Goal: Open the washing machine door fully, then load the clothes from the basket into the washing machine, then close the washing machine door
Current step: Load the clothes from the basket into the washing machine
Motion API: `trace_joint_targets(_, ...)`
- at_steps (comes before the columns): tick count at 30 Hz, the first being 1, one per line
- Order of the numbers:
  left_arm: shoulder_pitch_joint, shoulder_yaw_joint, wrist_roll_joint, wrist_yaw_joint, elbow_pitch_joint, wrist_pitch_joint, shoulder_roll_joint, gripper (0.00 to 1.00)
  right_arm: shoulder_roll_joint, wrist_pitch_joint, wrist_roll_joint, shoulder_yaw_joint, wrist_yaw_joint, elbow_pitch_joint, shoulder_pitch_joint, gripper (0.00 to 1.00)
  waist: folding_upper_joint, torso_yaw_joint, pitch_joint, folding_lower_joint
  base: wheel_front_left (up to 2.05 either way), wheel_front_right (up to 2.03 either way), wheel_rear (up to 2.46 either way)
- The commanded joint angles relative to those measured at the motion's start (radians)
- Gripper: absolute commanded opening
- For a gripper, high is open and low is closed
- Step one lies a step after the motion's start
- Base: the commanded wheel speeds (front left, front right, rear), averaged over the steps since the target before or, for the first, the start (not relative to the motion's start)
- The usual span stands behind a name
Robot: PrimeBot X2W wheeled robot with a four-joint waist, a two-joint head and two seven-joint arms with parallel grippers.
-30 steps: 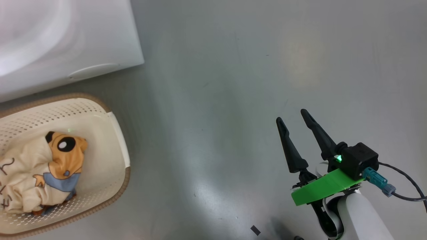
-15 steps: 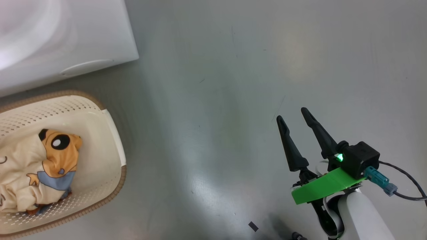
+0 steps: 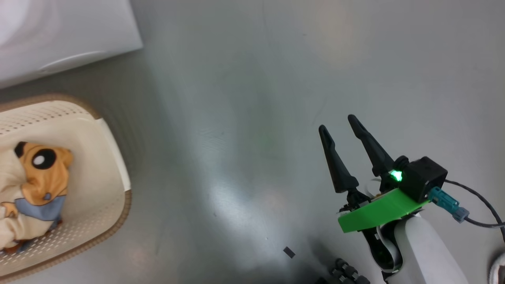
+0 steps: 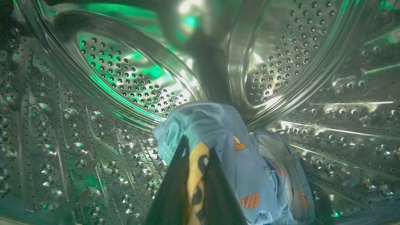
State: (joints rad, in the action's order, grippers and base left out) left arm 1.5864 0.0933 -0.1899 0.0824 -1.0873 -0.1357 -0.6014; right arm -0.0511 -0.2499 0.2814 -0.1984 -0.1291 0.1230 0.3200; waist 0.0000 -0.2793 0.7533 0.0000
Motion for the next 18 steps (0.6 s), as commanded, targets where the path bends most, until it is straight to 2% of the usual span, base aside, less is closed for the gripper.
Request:
trace_joint_targets(1, 0.027, -0.006, -0.007, 0.008, 0.014, 0.006, -0.061, 0.0, 0.001, -0.012, 0.012, -0.025, -0.002, -0.021, -0.006, 1.0, 0.0, -0.027, 0.025, 0.0, 0.0, 0.0, 0.0)
trace_joint_targets(6, 0.099, -0.025, -0.064, 0.035, -0.023, 0.03, -0.07, 0.0, 0.001, -0.012, 0.028, -0.032, -0.002, -0.021, 0.003, 1.0, 0.0, -0.053, 0.051, 0.0, 0.0, 0.0, 0.0)
trace_joint_targets(17, 0.144, -0.012, -0.079, 0.04, -0.082, -0.006, -0.097, 0.0, 0.001, -0.012, 0.047, -0.047, -0.002, -0.019, 0.002, 1.0, 0.0, -0.084, 0.067, 0.0, 0.0, 0.0, 0.0)
trace_joint_targets(18, 0.143, -0.008, -0.077, 0.04, -0.085, -0.012, -0.096, 0.38, 0.001, -0.012, 0.047, -0.045, -0.002, -0.018, 0.002, 1.0, 0.0, -0.083, 0.066, 0.0, 0.0, 0.0, 0.0)
